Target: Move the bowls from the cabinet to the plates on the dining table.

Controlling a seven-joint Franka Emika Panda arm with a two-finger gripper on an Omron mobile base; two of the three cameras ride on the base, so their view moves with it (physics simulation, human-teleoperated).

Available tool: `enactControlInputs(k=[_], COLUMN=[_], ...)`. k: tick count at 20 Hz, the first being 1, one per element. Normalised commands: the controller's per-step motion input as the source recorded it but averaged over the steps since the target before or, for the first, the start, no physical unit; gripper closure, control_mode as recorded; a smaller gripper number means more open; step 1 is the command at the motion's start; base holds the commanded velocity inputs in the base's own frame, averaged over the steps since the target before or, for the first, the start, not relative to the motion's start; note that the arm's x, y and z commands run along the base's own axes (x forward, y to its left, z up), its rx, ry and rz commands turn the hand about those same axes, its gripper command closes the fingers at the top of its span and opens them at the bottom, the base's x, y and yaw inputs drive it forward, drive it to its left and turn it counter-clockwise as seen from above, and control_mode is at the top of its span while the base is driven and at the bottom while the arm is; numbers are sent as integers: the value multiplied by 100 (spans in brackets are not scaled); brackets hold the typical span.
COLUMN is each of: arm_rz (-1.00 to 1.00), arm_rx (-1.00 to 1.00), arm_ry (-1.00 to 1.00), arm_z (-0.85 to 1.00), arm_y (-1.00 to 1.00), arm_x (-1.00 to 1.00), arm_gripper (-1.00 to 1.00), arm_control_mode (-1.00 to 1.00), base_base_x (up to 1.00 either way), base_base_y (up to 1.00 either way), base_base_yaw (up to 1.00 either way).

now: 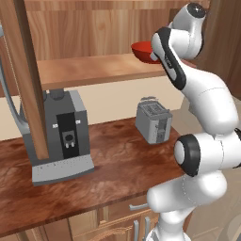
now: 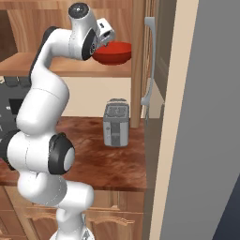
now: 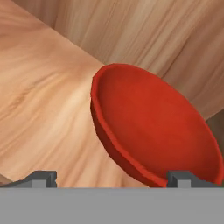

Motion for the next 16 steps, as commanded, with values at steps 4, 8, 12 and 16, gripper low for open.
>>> enactControlInputs(k=[4,8,12,16], arm_rz=[0,0,0,0], arm_rx=[-5,0,0,0], arm_ry=[7,4,1,0], arm_z=[0,0,0,-17], arm_y=[3,0,0,0], arm_x=[33,19,0,3], arm_gripper=[-100,-100,-100,-100], arm_control_mode=[-100,-100,-100,-100], base_base_x=[0,0,0,0], base_base_y=[0,0,0,0], base_base_yaw=[0,0,0,0])
